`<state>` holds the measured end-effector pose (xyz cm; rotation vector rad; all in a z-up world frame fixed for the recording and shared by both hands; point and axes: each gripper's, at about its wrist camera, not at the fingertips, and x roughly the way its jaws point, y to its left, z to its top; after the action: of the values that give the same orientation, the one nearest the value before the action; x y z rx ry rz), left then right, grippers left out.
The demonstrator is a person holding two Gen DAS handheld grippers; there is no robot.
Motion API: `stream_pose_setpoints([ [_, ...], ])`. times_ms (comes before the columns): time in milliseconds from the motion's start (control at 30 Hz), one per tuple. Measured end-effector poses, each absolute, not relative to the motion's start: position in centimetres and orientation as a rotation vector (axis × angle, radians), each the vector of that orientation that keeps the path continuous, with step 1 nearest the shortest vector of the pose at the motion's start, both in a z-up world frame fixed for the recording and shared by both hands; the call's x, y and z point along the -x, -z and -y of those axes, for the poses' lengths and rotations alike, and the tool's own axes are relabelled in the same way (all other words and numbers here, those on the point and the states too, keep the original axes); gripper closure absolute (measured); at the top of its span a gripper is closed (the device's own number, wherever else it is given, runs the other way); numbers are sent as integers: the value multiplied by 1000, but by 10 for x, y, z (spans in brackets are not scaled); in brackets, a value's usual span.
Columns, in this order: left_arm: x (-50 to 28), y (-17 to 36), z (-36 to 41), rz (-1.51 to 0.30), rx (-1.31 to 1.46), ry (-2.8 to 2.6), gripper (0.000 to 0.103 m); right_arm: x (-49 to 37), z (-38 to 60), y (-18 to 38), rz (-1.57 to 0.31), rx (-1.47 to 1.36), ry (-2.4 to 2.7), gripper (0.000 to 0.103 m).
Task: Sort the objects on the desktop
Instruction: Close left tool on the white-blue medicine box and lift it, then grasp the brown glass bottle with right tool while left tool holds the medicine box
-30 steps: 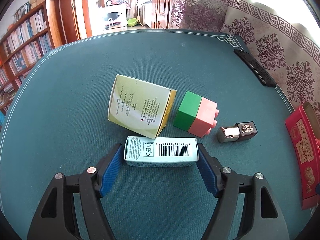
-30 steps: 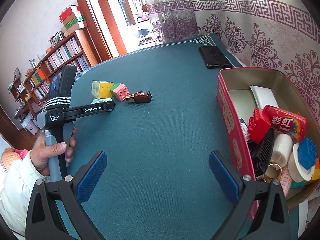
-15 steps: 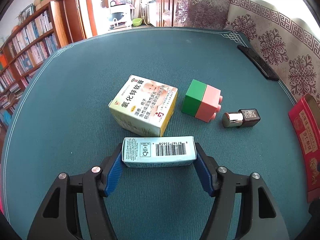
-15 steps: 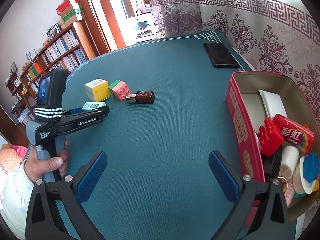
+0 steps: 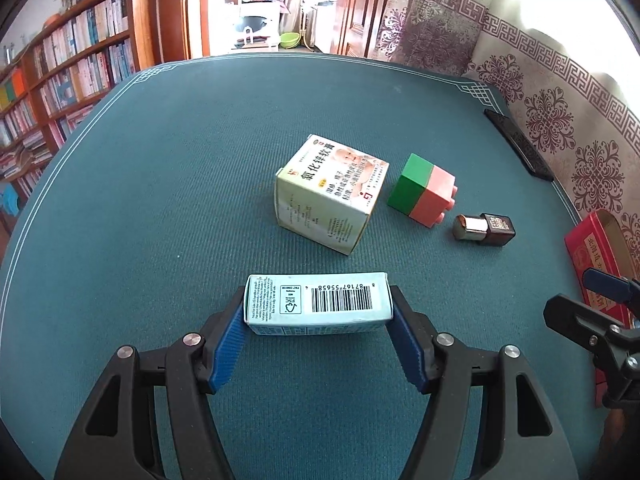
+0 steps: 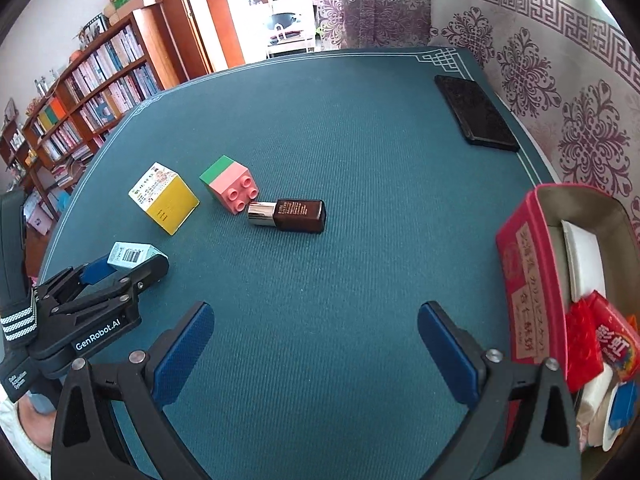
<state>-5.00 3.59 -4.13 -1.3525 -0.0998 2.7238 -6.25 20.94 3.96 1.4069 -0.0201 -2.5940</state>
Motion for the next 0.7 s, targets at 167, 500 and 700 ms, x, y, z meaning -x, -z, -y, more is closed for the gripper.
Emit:
stream_pose_setpoints([
  [167,50,37,-24,145,1353,-2760,34,86,-192,-38,-16,-1410,2610,1],
  [500,54,42,-21,177,1378,-2775,34,114,-179,-31,18,-1349,2679,2],
  [700,54,43,-22,175,1383,-2785,34,121,-163,-27,-63,-1337,2672,10],
])
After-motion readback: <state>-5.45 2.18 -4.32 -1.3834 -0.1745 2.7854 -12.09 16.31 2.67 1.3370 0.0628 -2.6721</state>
